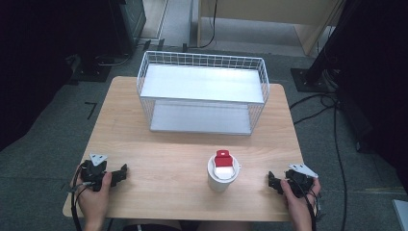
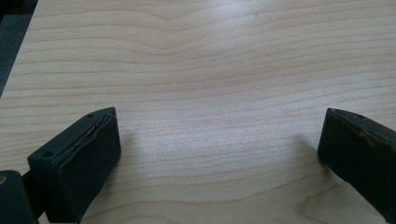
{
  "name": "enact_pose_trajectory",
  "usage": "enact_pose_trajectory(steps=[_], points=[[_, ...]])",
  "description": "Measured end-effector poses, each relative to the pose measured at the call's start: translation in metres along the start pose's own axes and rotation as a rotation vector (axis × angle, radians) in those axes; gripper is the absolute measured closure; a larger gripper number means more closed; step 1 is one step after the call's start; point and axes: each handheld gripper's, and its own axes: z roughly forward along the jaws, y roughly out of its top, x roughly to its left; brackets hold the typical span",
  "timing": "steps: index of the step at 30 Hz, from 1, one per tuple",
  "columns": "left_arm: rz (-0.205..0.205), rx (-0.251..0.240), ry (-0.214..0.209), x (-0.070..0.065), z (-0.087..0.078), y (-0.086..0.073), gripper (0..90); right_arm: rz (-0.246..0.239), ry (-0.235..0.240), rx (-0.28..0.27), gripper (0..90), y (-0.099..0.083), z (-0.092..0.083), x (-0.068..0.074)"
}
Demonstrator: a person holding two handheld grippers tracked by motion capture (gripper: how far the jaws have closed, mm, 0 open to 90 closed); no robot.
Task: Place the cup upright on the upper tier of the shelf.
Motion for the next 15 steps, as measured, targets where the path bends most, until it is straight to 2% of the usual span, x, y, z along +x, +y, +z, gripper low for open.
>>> enact_pose_trajectory(steps=[4, 8, 10, 15], points=[[0.000, 0.000, 0.000, 0.000, 0.000, 0.000, 0.0, -0.030, -0.003, -0.008, 0.0, -0.001, -0.002, 0.004], [0.000, 0.000, 0.000, 0.000, 0.000, 0.000, 0.0, -0.072, 0.022, 0.001, 0.0, -0.002, -0.006, 0.015], [0.000, 0.000, 0.000, 0.000, 0.000, 0.000, 0.0, -0.075, 0.026, 0.000, 0.0, -0.002, -0.007, 0.017], [0.000, 0.000, 0.000, 0.000, 0.000, 0.000, 0.0, -0.119, 0.096, -0.031, 0.0, -0.001, -0.010, 0.031]])
